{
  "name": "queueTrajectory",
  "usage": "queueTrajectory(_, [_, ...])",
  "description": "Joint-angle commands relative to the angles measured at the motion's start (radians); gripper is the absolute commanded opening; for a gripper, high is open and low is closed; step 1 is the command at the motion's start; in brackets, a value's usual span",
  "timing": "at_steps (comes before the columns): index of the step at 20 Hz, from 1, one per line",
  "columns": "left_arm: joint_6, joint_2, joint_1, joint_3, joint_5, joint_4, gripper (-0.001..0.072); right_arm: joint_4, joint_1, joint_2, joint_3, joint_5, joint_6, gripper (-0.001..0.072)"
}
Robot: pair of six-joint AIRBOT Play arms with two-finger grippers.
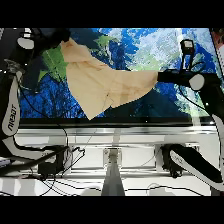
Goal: Fold the clothes and pants, and hang the long-sleeved shirts on hangers.
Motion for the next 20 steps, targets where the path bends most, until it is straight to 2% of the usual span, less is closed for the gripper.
queueTrajectory(1, [-0.001,-0.008,0.031,0.000,-0.116,0.154,0.0710,-0.001,0.000,-0.060,-0.009,-0.043,0.024,0.0010])
queueTrajectory(3, [-0.012,0.015,0.092,0.000,-0.324,0.234,0.0680,-0.003,0.000,-0.057,-0.008,-0.044,0.024,0.0010])
queueTrajectory(4, [-0.019,0.023,0.127,0.000,-0.430,0.258,0.0539,-0.003,0.000,-0.057,-0.008,-0.044,0.024,0.0010])
queueTrajectory(5, [-0.019,0.022,0.167,-0.001,-0.527,0.277,0.0461,-0.003,0.000,-0.057,-0.008,-0.045,0.024,0.0010])
queueTrajectory(6, [-0.019,0.021,0.203,-0.007,-0.597,0.277,0.0461,-0.003,0.000,-0.057,-0.008,-0.046,0.024,0.0010])
queueTrajectory(8, [-0.014,0.028,0.262,-0.047,-0.708,0.248,0.0444,-0.003,0.000,-0.057,-0.008,-0.045,0.024,0.0010])
queueTrajectory(10, [0.045,0.070,0.293,-0.171,-0.743,0.189,0.0296,-0.003,0.000,-0.058,-0.008,-0.046,0.024,0.0010])
queueTrajectory(11, [0.079,0.101,0.301,-0.253,-0.721,0.146,0.0261,-0.003,0.000,-0.058,-0.008,-0.046,0.024,0.0010])
queueTrajectory(13, [0.136,0.161,0.305,-0.428,-0.659,0.036,0.0267,-0.003,0.000,-0.058,-0.008,-0.046,0.024,0.0010])
queueTrajectory(14, [0.150,0.177,0.303,-0.503,-0.624,-0.003,0.0316,-0.003,0.000,-0.058,-0.008,-0.048,0.024,0.0010])
queueTrajectory(16, [0.166,0.175,0.293,-0.607,-0.554,-0.062,0.0675,-0.003,0.000,-0.058,-0.008,-0.048,0.024,0.0010])
queueTrajectory(18, [0.247,0.155,0.275,-0.649,-0.533,-0.081,0.0684,-0.003,0.000,-0.058,-0.008,-0.048,0.022,0.0010])
queueTrajectory(20, [0.283,0.121,0.254,-0.653,-0.524,-0.080,0.0683,-0.002,0.000,-0.058,-0.008,-0.048,0.022,0.0010])
